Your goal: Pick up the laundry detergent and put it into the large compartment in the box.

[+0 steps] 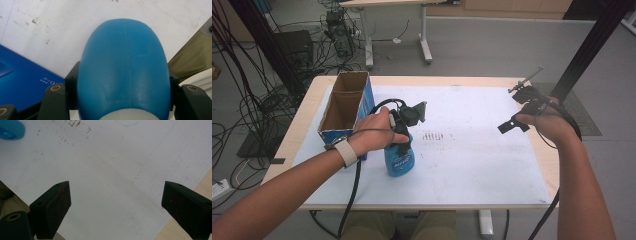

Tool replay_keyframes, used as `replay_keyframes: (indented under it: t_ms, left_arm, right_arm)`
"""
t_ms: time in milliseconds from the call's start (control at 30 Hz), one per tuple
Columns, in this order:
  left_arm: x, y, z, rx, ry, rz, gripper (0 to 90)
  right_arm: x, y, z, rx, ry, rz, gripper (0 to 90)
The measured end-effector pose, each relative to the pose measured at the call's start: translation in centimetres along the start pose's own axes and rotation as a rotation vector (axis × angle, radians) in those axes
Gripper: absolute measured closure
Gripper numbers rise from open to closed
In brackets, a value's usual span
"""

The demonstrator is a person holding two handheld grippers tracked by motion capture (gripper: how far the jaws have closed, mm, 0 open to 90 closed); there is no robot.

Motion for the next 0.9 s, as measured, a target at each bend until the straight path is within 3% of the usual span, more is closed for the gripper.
replay_keyframes:
  t_ms: [900]
  left_arm:
    - [0.04, -0.01, 0.00, 0.000, -0.001, -0.003, 38.7]
  right_arm:
    - [0.16, 0.05, 0.14, 0.003, 0.003, -0.001, 8.7]
Point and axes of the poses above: each handheld gripper's, and its own axes: z roughly forward along the jaws, x roughly out of its top, y roughly to its right, the point moved 4 cm from there along z, roughly forward along the jaws, and after that the axes turned 13 degrees about -z, right-handed, at the moved point
